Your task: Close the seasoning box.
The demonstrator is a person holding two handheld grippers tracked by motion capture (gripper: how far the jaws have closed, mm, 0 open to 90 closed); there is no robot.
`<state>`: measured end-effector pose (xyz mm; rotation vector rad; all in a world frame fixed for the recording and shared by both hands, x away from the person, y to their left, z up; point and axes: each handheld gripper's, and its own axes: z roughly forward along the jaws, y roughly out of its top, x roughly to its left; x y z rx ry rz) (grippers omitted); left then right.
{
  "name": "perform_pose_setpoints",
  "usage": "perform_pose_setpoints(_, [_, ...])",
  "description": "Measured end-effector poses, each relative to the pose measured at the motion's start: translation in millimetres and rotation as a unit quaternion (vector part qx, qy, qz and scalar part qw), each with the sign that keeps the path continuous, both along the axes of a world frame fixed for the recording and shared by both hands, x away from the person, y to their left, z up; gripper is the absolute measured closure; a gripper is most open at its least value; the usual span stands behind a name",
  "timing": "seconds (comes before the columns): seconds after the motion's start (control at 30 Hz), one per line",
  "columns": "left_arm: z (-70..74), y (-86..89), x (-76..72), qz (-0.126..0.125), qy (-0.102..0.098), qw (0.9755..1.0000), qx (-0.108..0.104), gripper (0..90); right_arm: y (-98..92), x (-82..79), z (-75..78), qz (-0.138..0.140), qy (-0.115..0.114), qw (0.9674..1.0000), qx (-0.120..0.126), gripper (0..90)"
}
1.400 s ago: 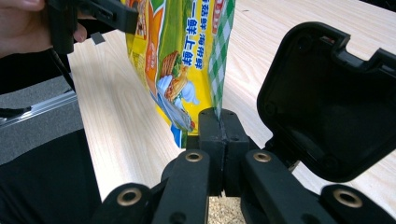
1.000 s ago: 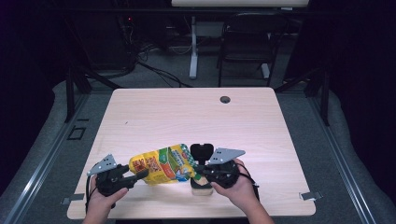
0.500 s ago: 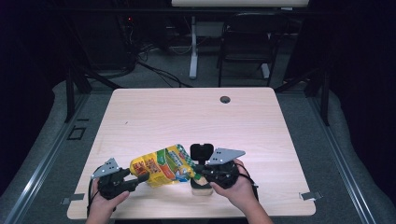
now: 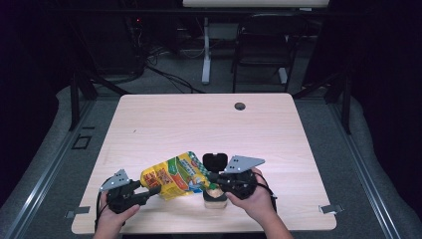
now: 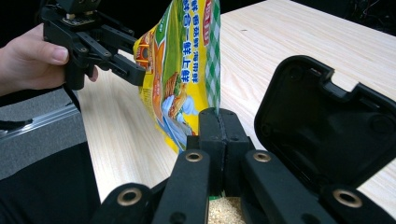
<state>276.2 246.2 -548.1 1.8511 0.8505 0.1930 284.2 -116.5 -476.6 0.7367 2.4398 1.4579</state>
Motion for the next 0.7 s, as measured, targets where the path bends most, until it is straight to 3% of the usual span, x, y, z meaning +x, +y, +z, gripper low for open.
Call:
perform_pose_setpoints(0.47, [-1.8,0.1,0.3,-0.002,0.004,1.0,0.004,55.1,1.5,0.7,0.0,0.002,0.0,1.0,-0.004,90.0])
perform_pose_setpoints(0.5, [-2.8,-1.2,-0.1,0.007,-0.001,1.0,0.001,55.1,1.5,0.7,0.2,0.002,0.0,1.0,-0.005,90.0])
perform_pose_setpoints(0.7, [-3.7,-0.8,0.4,-0.001,0.004,1.0,0.002,55.1,1.4,0.9,1.1,0.003,0.0,1.0,-0.007,90.0])
